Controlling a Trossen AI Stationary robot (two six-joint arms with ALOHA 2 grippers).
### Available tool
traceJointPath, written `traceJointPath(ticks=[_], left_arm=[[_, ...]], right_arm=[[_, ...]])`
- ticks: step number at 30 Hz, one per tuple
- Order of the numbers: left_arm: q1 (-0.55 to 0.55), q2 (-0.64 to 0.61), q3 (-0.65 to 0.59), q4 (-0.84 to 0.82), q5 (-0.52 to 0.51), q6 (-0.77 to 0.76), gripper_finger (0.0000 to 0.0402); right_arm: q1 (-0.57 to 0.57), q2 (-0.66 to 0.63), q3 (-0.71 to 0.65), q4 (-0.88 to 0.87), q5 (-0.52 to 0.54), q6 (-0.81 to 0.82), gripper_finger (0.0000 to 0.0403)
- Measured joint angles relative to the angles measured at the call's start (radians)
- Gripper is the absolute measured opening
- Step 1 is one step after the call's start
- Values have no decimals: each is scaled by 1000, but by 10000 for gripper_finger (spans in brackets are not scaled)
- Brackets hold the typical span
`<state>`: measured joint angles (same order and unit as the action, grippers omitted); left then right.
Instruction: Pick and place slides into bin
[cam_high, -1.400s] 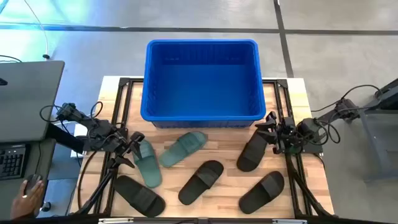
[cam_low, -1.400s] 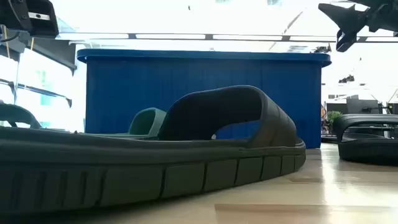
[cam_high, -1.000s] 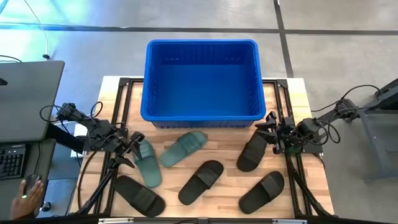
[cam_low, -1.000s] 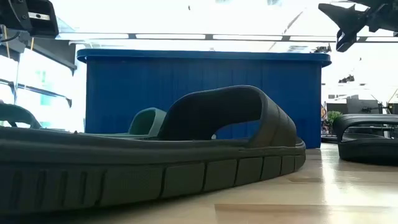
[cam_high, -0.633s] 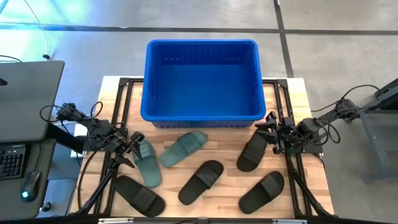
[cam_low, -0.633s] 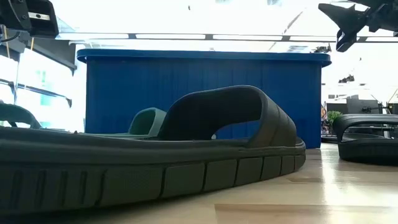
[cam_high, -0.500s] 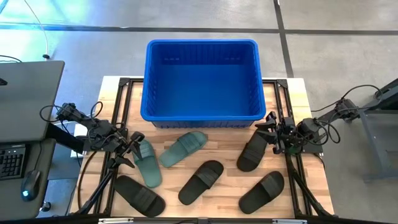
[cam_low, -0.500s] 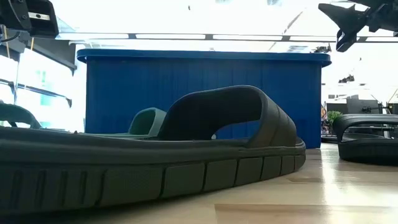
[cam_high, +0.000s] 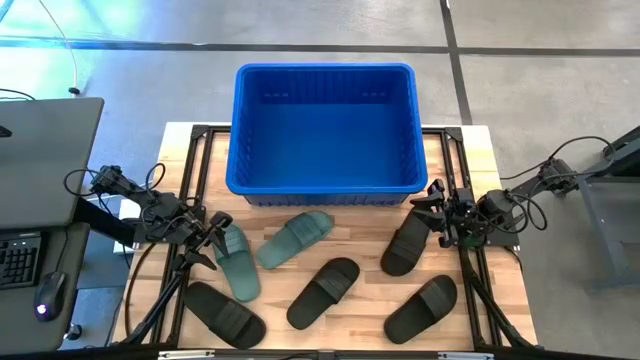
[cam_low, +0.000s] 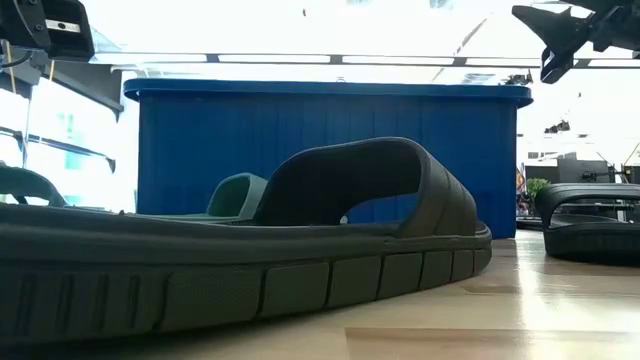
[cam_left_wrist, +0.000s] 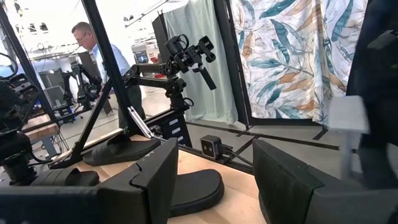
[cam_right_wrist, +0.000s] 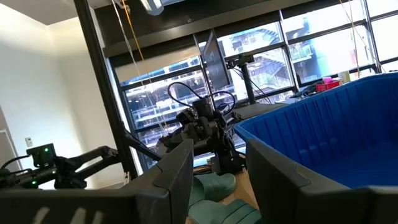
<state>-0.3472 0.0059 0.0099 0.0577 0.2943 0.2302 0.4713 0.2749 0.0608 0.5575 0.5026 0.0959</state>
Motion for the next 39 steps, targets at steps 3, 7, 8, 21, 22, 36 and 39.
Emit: traceJointPath(ticks=[3, 7, 8, 21, 22, 36, 39], left_arm=[[0, 0, 0, 0, 0, 0, 191], [0, 0, 0, 0, 0, 0, 191], [0, 0, 0, 0, 0, 0, 191], [0, 0, 0, 0, 0, 0, 191], [0, 0, 0, 0, 0, 0, 191], [0, 0, 0, -1, -107, 140, 191], [0, 0, 0, -1, -108, 140, 191]], right_arm=[[0, 0, 0, 0, 0, 0, 139], [0, 0, 0, 0, 0, 0, 139], [0, 0, 0, 0, 0, 0, 139], [0, 0, 0, 0, 0, 0, 139], [0, 0, 0, 0, 0, 0, 139], [0, 0, 0, 0, 0, 0, 139], [0, 0, 0, 0, 0, 0, 139]])
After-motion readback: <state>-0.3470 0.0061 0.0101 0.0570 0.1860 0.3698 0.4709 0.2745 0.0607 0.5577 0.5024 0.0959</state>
